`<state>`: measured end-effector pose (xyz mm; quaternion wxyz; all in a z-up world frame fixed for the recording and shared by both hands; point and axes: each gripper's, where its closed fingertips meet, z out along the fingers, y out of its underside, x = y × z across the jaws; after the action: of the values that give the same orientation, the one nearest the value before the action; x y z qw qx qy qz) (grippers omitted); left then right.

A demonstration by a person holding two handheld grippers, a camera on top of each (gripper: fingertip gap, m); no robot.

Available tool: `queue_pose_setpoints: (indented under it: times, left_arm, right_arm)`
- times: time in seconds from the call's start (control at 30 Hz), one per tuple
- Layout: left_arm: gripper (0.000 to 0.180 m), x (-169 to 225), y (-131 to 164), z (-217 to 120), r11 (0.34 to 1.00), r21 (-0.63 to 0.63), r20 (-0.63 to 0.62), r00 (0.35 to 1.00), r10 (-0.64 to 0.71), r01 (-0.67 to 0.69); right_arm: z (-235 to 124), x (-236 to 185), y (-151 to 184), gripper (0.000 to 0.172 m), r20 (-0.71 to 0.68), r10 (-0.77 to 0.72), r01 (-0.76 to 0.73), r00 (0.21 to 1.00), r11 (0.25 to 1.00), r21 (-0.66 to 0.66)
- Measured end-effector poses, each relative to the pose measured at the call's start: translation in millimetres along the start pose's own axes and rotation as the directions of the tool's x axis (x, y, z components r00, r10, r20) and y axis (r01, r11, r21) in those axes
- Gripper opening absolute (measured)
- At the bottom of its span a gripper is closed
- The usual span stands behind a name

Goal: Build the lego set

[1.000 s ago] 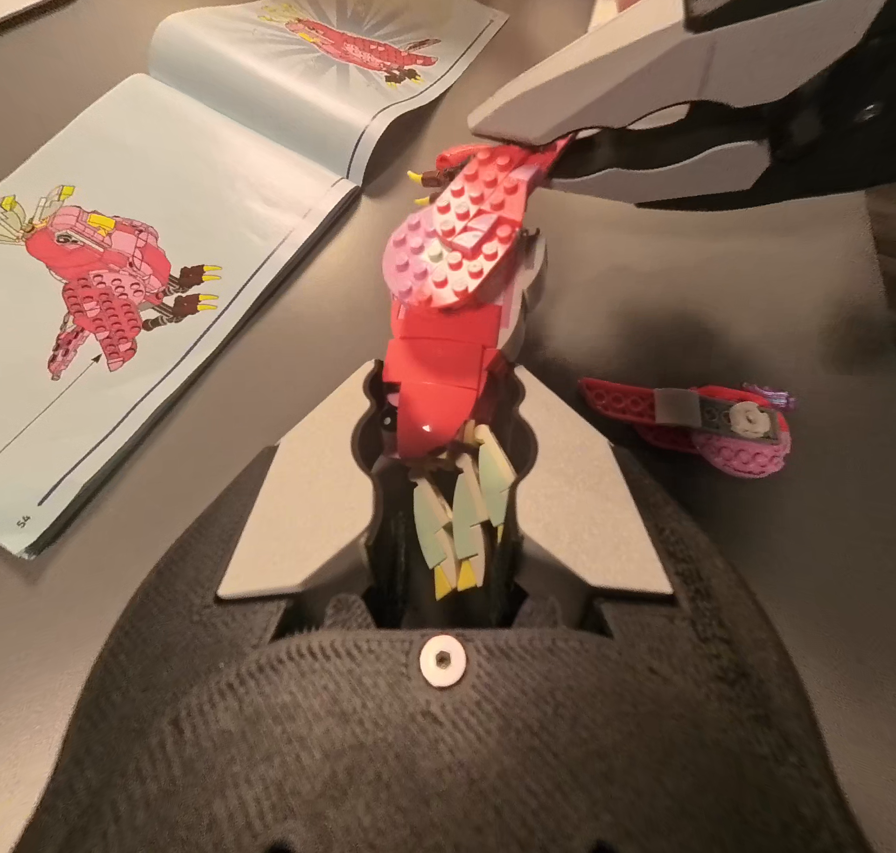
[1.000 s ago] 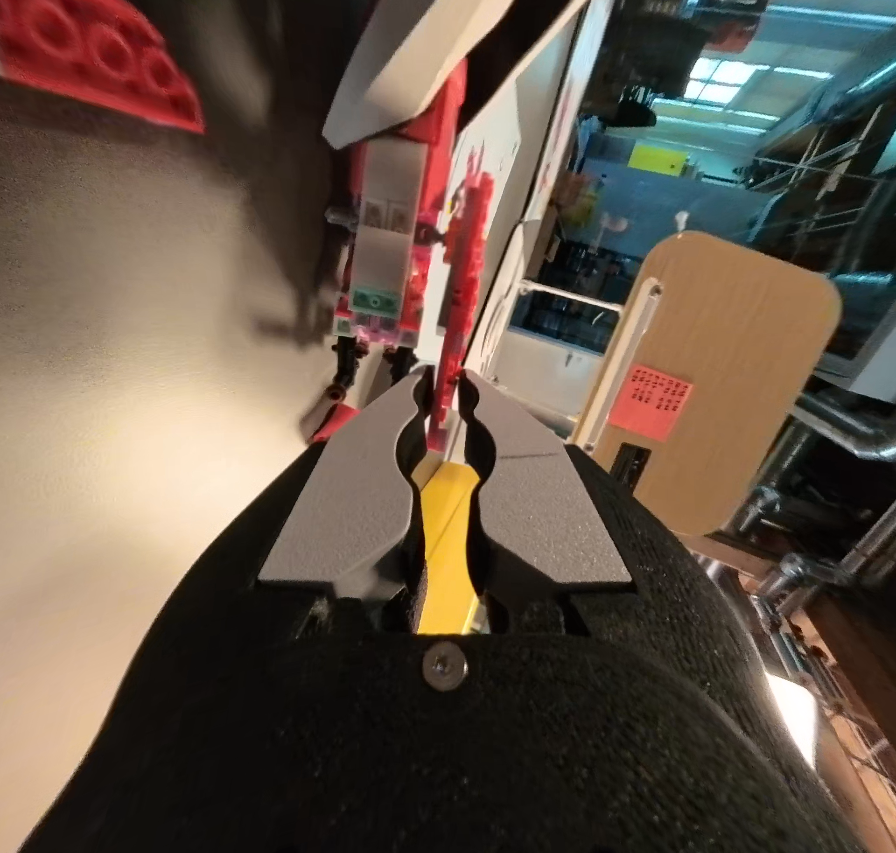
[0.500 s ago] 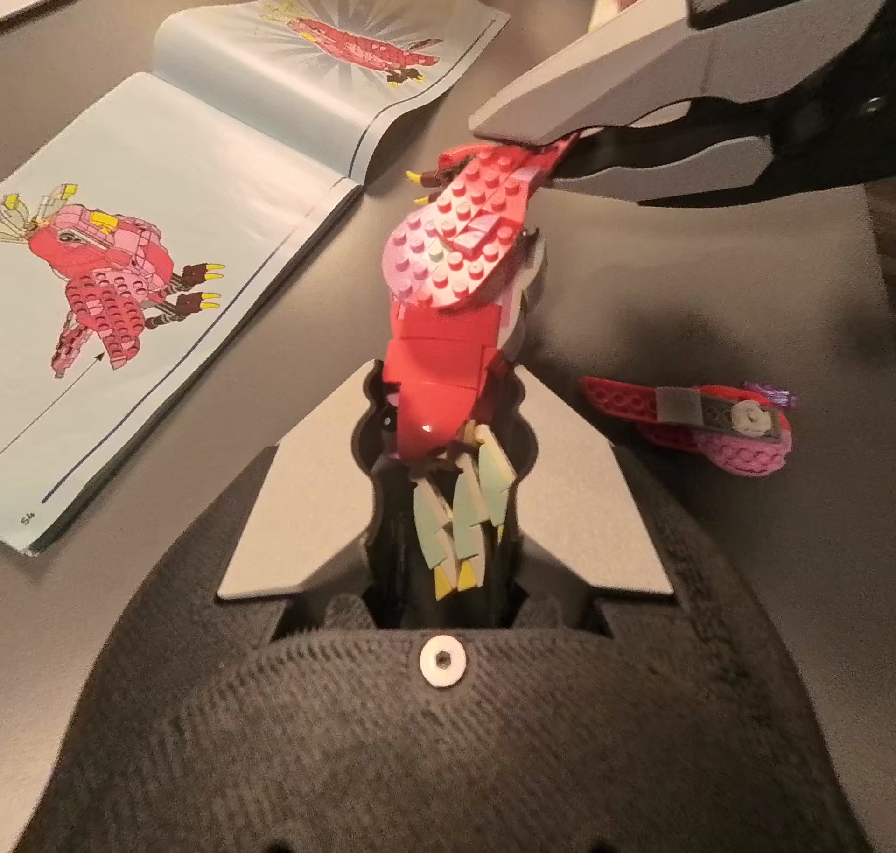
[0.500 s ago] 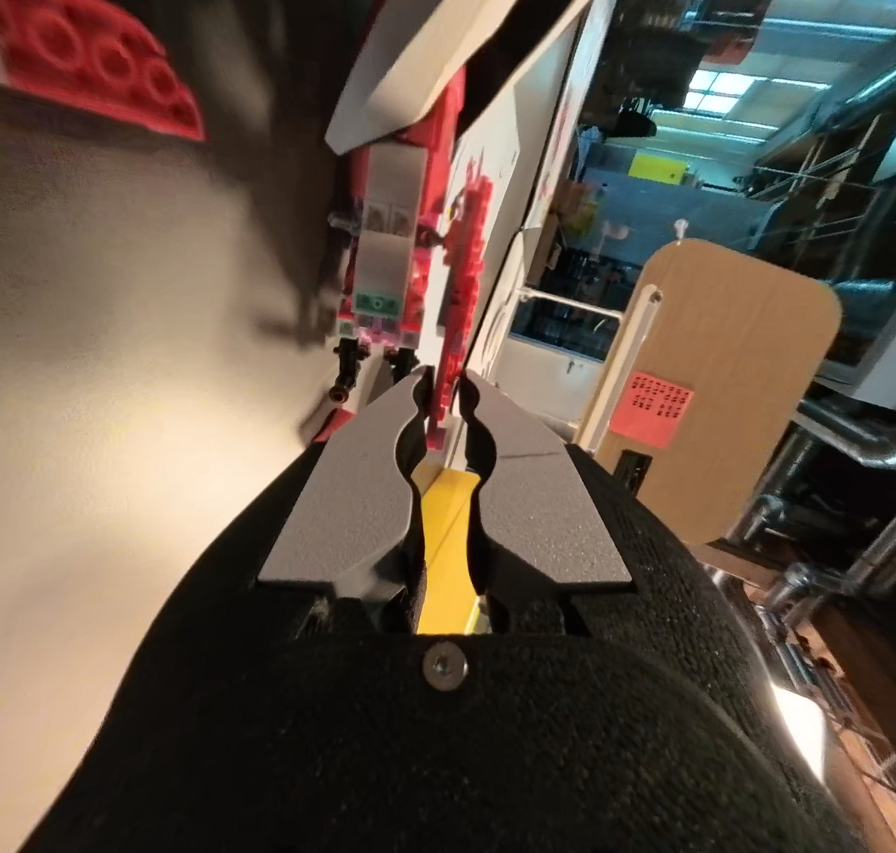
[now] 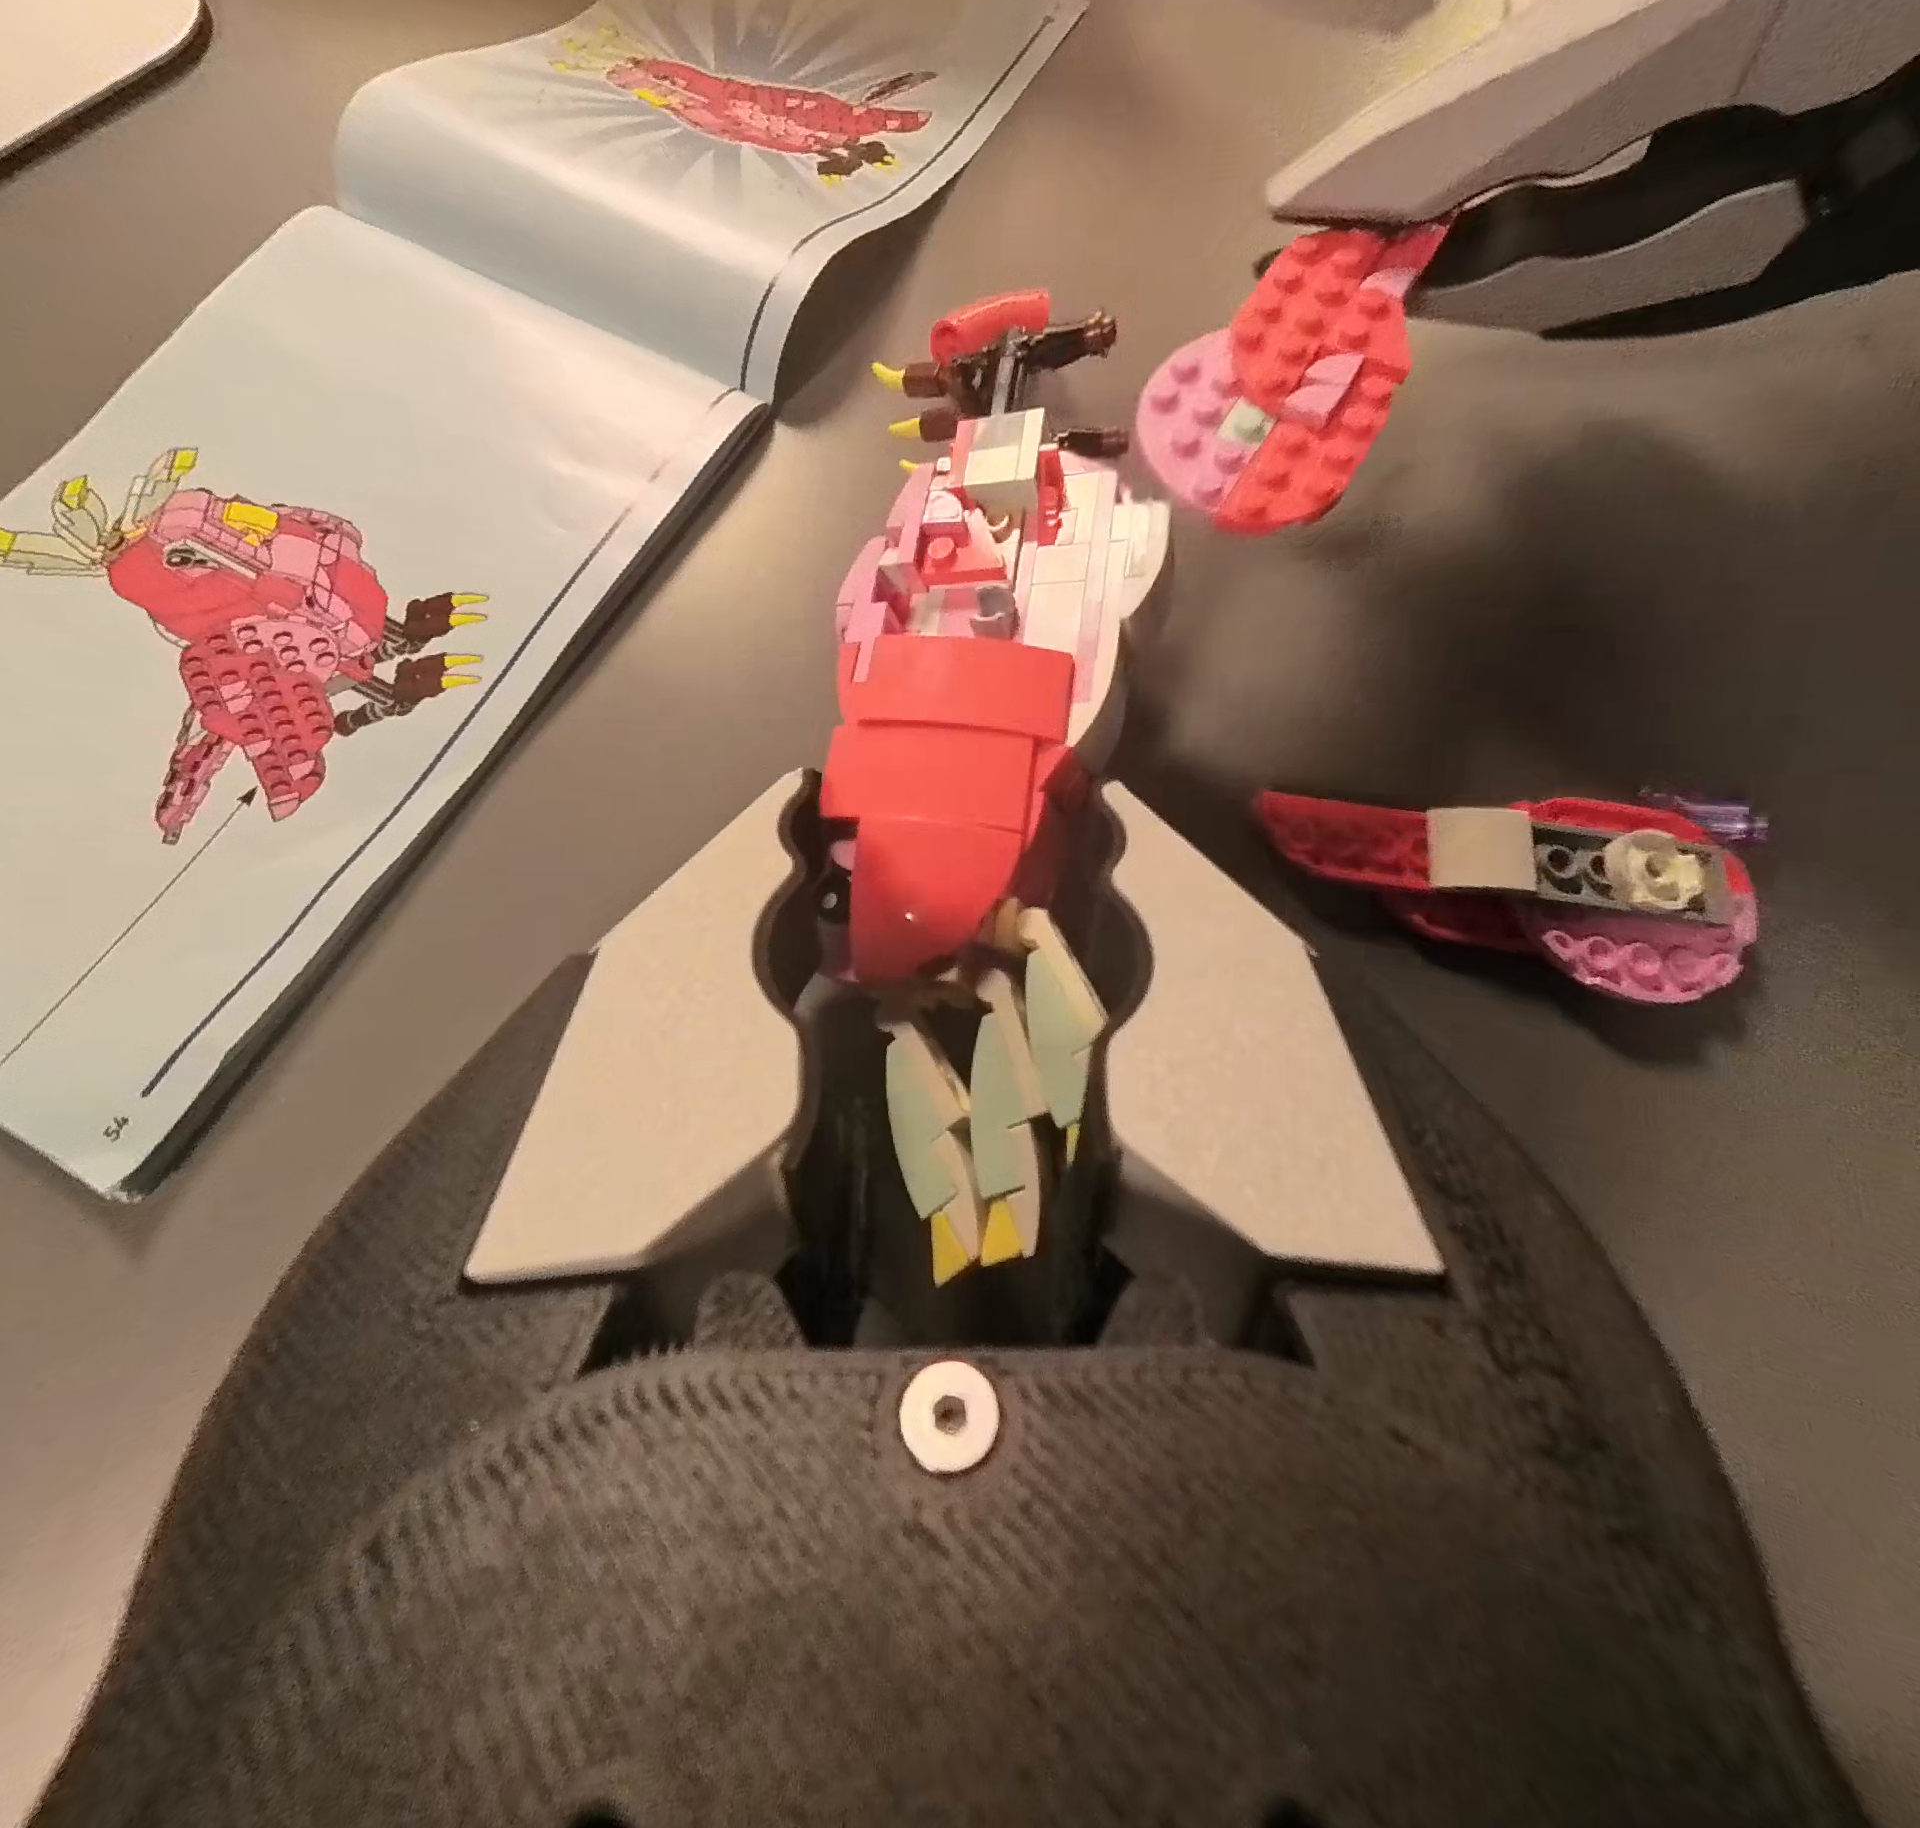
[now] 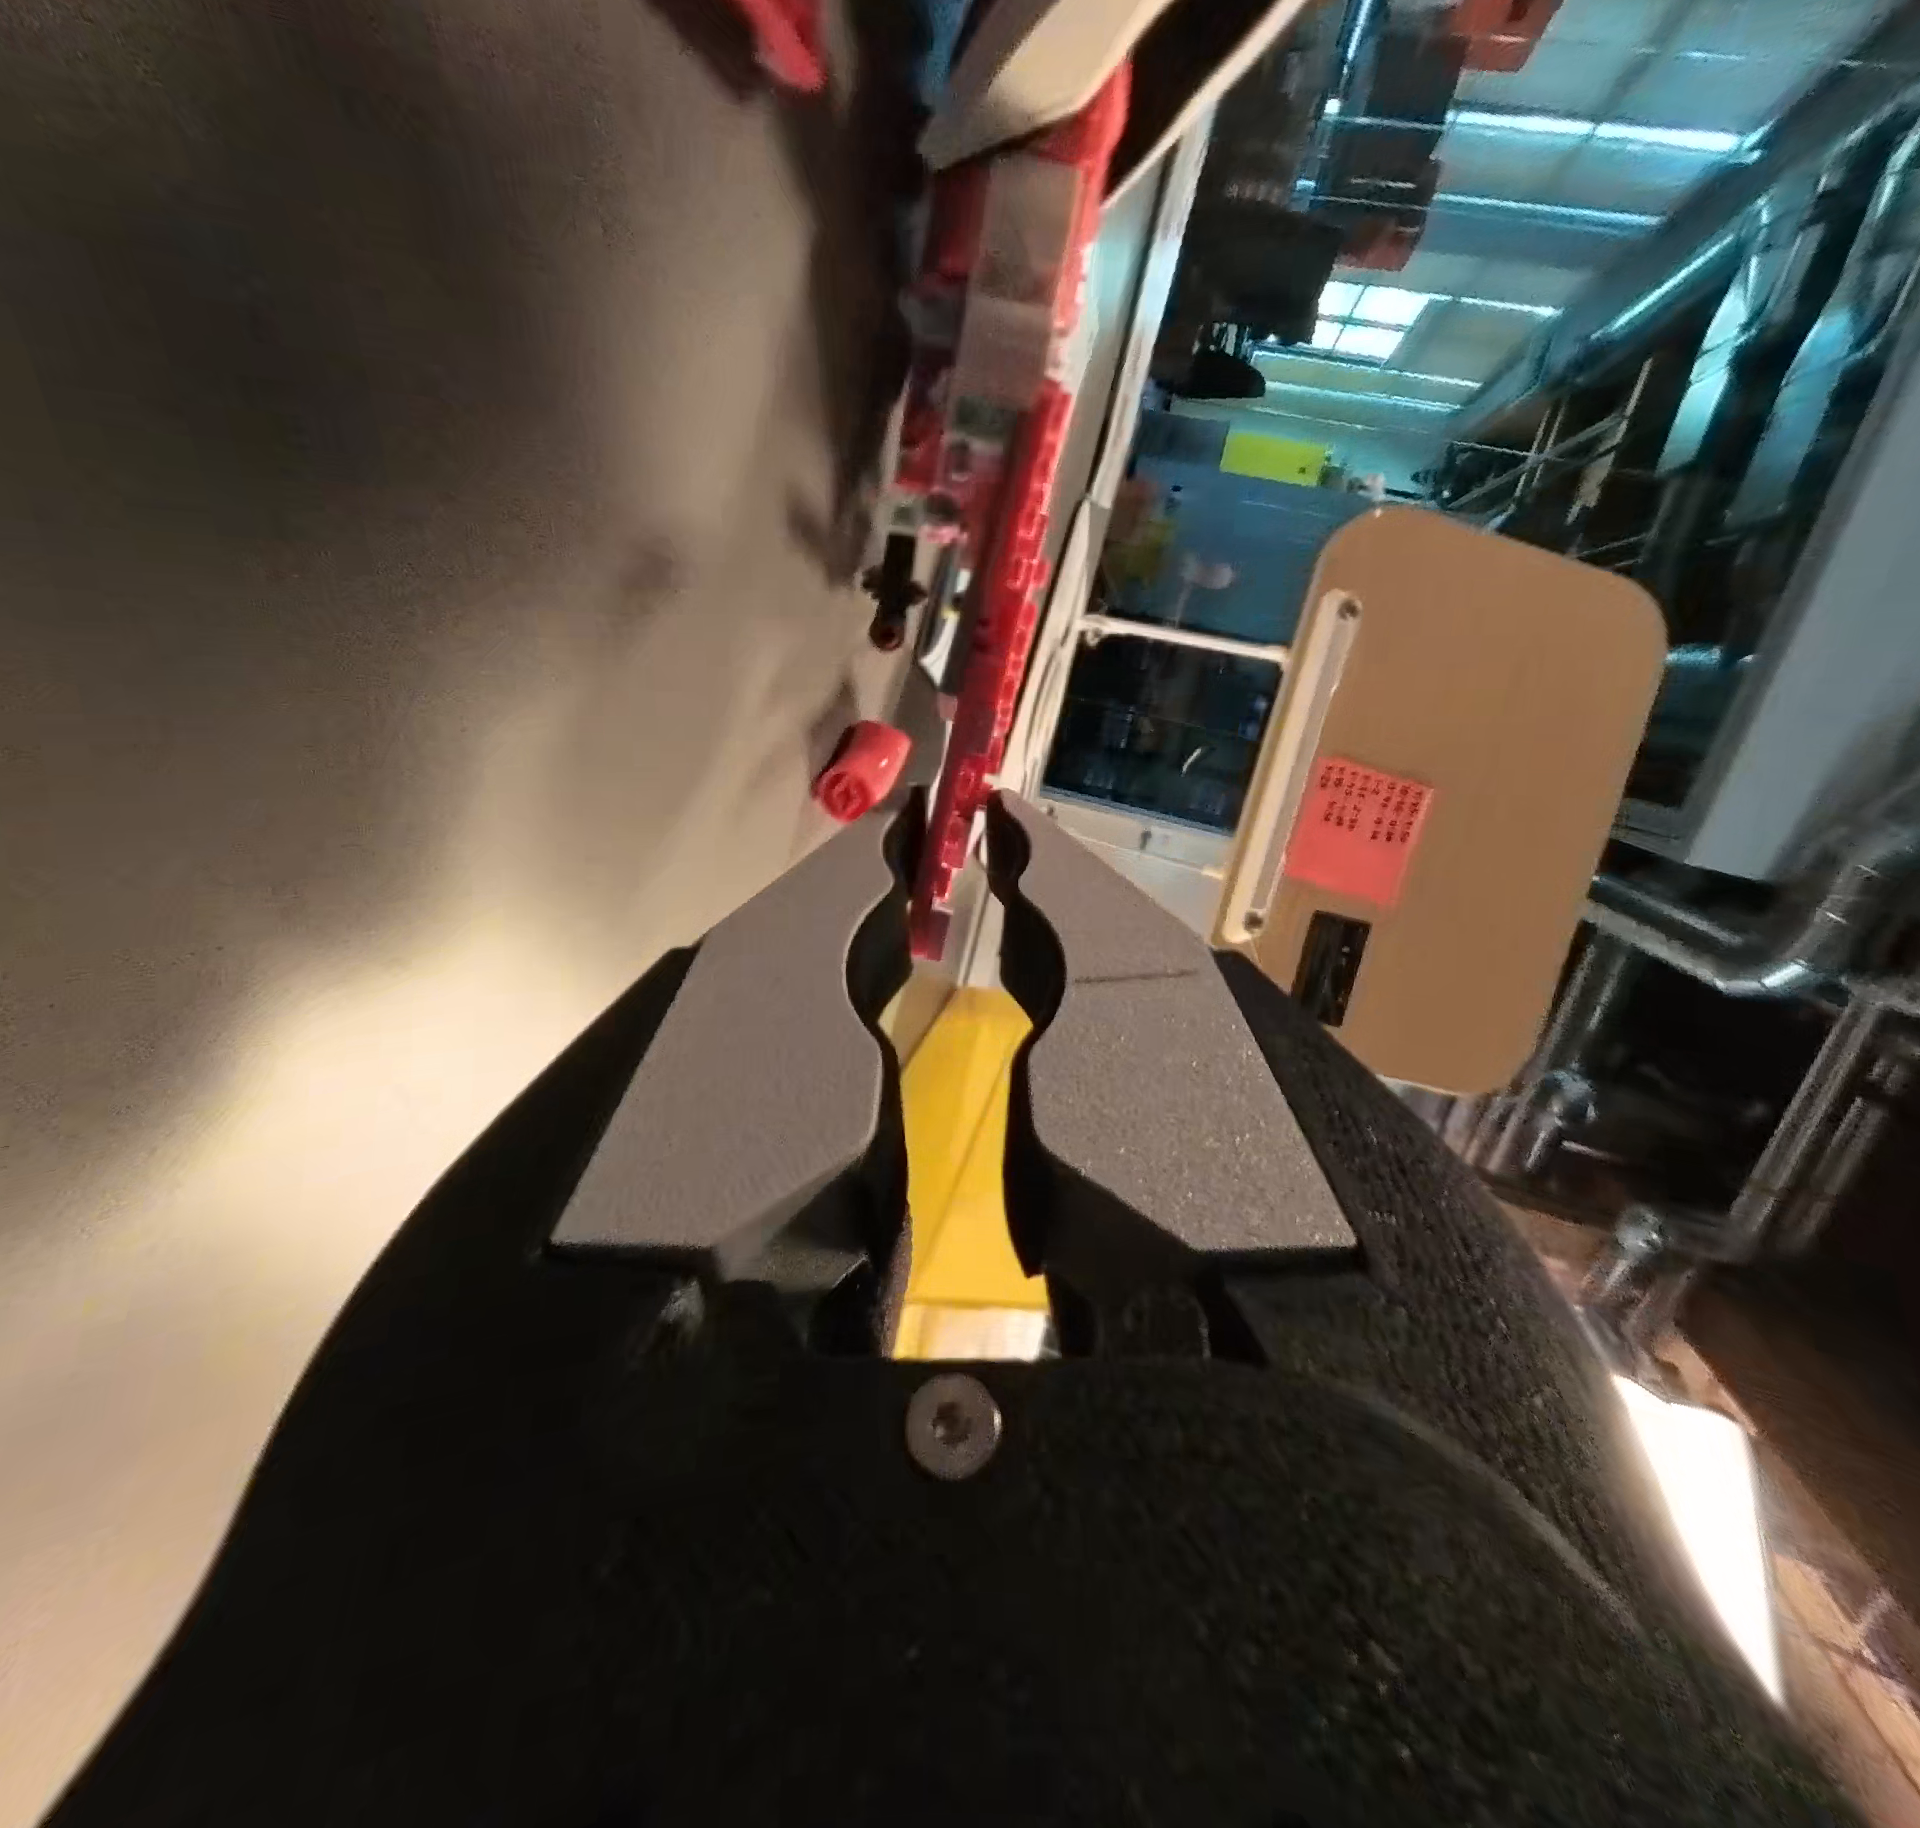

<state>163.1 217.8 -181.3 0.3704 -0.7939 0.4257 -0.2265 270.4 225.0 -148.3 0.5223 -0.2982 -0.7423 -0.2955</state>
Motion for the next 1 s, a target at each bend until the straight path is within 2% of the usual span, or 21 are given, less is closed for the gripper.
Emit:
queue_pose_setpoints:
  times: [0.17,0.27,0.4,0.5,0.57,0.6,0.67,0.7,0.73,0.77,0.83,1.0]
  left_arm:
    - [0.049,-0.1,-0.1,-0.1,1.0,0.001,-0.001,1.0,-0.004,0.004]
    - [0.049,0.0,0.0,0.0,1.0,0.0,0.004,1.0,0.003,-0.003]
    - [0.049,0.1,0.0,0.0,1.0,0.001,0.004,1.0,0.003,-0.003]
    - [0.049,0.2,-0.1,0.1,1.0,0.001,0.004,1.0,0.003,-0.003]
    - [0.049,0.3,0.0,0.0,1.0,0.0,0.005,1.0,0.004,-0.004]
    - [0.049,0.2,0.0,0.0,1.0,0.0,0.005,1.0,0.004,-0.004]
    - [0.049,0.3,0.0,0.1,1.0,0.0,0.004,1.0,0.004,-0.004]
    - [0.049,0.3,-0.1,0.0,1.0,0.0,0.004,1.0,0.005,-0.005]
    - [0.049,0.3,0.0,0.1,1.0,0.0,0.004,1.0,0.005,-0.005]
    - [0.049,0.3,-0.1,0.1,1.0,0.0,0.005,1.0,0.005,-0.005]
    - [0.049,0.4,0.0,0.1,1.0,0.0,0.007,1.0,0.009,-0.009]
    - [0.049,0.7,0.1,0.0,1.0,0.0,0.006,1.0,0.011,-0.011]
  right_arm:
    - [-12.5,-15.9,3.6,0.005,-0.044,-0.181,0.182,0.983,0.983,0.023]
    - [-16.7,-31.9,6.9,0.01,0.029,-0.209,0.208,0.977,0.977,0.044]
    - [-24.2,-41.1,15.6,0.02,0.189,-0.098,0.089,0.977,0.995,0.054]
    - [-33.4,-41.4,24.8,0.035,0.354,0.056,-0.068,0.933,0.998,0.02]
    - [-44.2,-47.8,28.5,0.041,0.514,0.175,-0.191,0.84,0.981,-0.023]
    - [-51.3,-52.4,27.5,0.04,0.612,0.271,-0.286,0.743,0.955,-0.076]
    - [-61.6,-50.8,13.9,0.047,0.745,0.489,-0.507,0.453,0.829,-0.235]
    - [-62.3,-43.5,3.6,0.048,0.775,0.549,-0.591,0.313,0.752,-0.294]
    - [-58.8,-33.7,-6.1,0.049,0.79,0.572,-0.653,0.219,0.688,-0.317]
    - [-53.9,-24.9,-14.2,0.049,0.806,0.57,-0.695,0.162,0.645,-0.317]
    - [-43.8,-18.4,-23.2,0.049,0.838,0.539,-0.714,0.088,0.621,-0.324]
    - [-26.3,-32.9,-28.8,0.057,0.897,0.441,-0.658,-0.036,0.665,-0.353]
